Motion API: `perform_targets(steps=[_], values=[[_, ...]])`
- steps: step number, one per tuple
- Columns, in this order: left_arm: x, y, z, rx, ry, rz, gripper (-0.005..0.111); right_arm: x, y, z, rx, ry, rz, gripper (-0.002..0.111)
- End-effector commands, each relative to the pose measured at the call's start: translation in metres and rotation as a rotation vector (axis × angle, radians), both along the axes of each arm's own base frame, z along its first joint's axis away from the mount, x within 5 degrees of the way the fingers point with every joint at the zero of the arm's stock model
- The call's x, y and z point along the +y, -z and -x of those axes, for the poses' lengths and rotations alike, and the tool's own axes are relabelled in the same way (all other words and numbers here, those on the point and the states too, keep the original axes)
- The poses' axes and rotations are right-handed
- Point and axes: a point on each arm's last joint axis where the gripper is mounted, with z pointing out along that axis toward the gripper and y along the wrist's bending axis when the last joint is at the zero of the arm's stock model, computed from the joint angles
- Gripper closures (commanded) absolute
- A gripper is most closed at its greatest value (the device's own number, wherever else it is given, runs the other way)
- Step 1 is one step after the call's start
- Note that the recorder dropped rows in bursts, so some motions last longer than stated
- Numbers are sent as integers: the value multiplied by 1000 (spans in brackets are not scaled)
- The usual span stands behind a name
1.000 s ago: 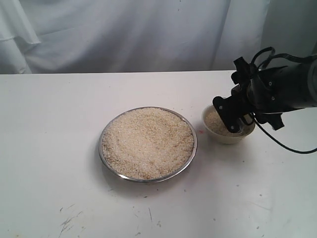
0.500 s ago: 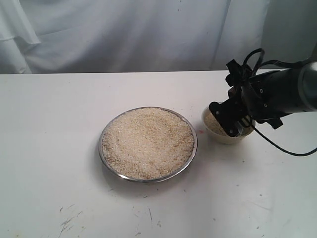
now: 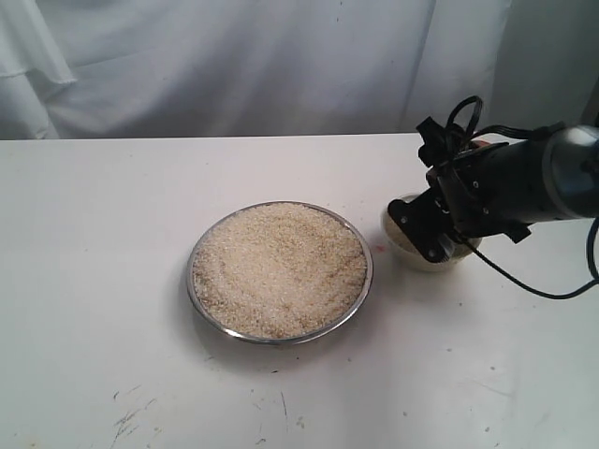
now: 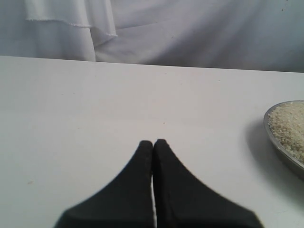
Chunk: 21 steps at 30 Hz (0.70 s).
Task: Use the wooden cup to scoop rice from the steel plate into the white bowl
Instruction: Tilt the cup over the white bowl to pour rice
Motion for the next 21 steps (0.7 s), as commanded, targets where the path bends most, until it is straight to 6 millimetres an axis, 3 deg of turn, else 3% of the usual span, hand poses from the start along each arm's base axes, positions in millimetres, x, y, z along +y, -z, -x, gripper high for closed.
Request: perform_targets(steps=[1, 21], values=[[0, 0, 0, -14, 2, -1, 107, 5, -3, 3, -29, -18, 29, 108], [0, 0, 0, -14, 2, -1, 107, 13, -10, 8, -81, -49, 156, 108]])
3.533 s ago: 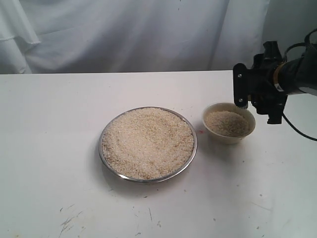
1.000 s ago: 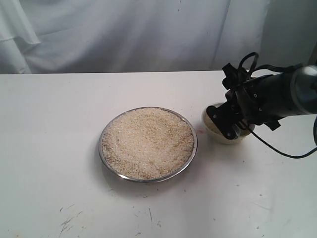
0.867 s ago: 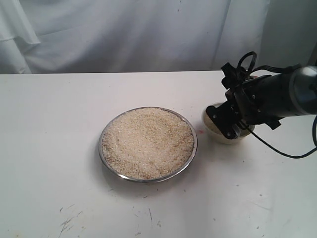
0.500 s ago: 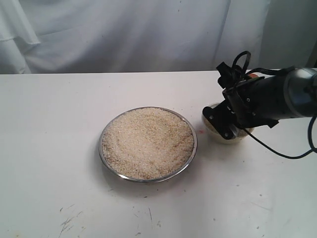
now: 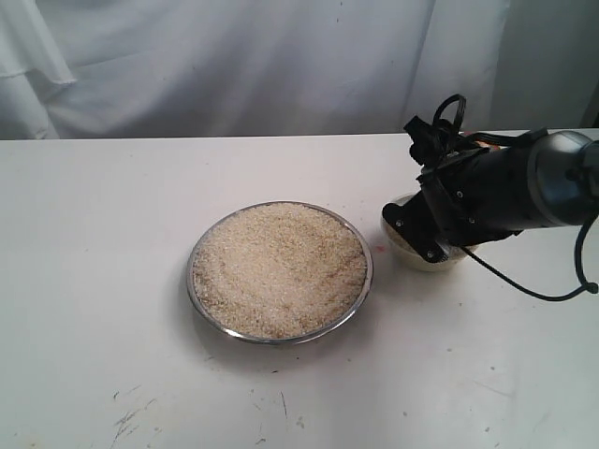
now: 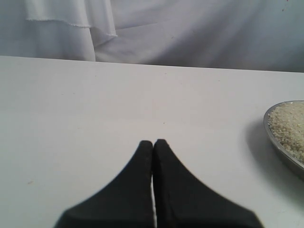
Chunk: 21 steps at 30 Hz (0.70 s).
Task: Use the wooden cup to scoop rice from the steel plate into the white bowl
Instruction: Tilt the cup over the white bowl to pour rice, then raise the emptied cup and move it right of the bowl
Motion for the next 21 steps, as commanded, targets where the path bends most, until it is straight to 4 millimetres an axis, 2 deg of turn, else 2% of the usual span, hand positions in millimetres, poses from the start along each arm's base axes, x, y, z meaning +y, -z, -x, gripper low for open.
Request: perform_targets(steps=[1, 21], values=[[0, 0, 0, -14, 2, -1, 107, 2, -4, 2, -27, -21, 63, 108], [0, 0, 0, -14, 2, -1, 107, 16, -9, 15, -72, 6, 113, 108]])
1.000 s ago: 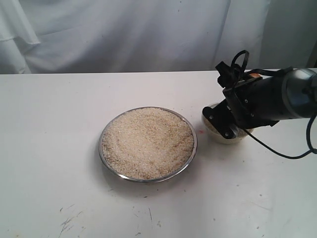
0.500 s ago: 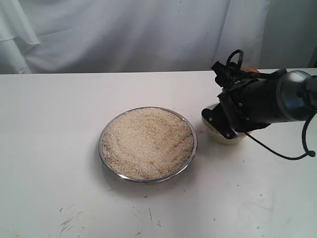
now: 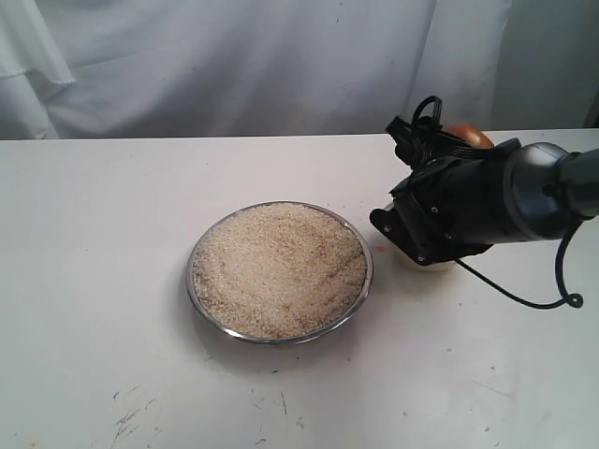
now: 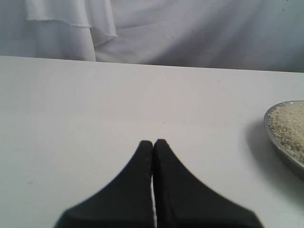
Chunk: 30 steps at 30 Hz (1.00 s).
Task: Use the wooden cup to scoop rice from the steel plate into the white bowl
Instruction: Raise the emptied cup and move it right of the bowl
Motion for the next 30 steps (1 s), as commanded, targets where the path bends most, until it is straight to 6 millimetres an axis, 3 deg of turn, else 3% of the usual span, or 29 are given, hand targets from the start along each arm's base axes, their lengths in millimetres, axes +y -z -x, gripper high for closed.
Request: perform_targets(steps=[1, 6, 14, 22, 24, 27, 30], values=[[0, 0, 0, -14, 2, -1, 107, -2, -2, 2, -11, 27, 20, 108], [0, 0, 0, -14, 2, -1, 107, -8, -8, 4, -3, 83, -39, 108], [0, 0, 0, -14, 2, -1, 107, -26, -31, 4, -5, 219, -359, 108], [0, 0, 0, -14, 2, -1, 107, -42, -60, 13, 21, 416, -846, 108], [0, 0, 0, -14, 2, -1, 107, -43, -69, 17, 22, 469, -1012, 108], [0, 0, 0, -14, 2, -1, 107, -41, -91, 25, 51, 562, -1393, 108], [0, 0, 0, -14, 2, -1, 107, -39, -98, 38, 109, 586, -1585, 108]])
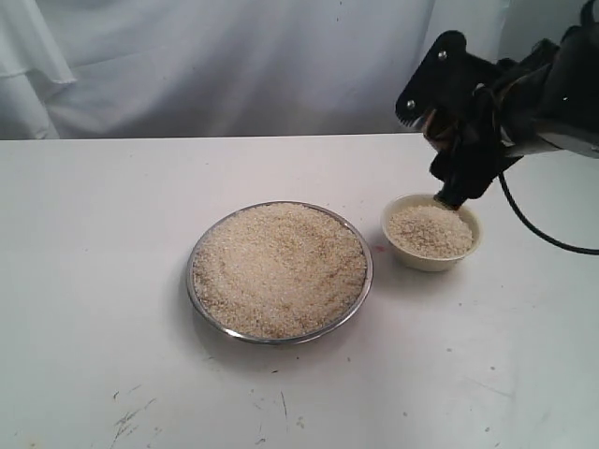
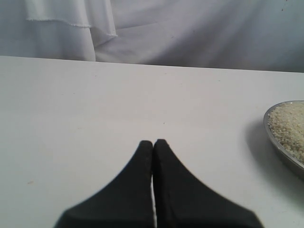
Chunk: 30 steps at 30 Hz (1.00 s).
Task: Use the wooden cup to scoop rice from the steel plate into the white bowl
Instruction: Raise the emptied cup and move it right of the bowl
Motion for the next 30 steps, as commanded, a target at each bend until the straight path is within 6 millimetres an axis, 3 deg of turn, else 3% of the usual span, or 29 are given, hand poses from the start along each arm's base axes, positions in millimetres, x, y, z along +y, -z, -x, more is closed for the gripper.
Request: perform_targets(steps=[1, 12, 30], values=[[0, 0, 0, -14, 2, -1, 107, 1, -8, 20, 13, 3, -300, 108], [0, 0, 0, -14, 2, -1, 107, -40, 23, 84, 76, 59, -572, 108], [0, 0, 0, -14, 2, -1, 107, -60, 68, 124, 3, 34, -785, 108]])
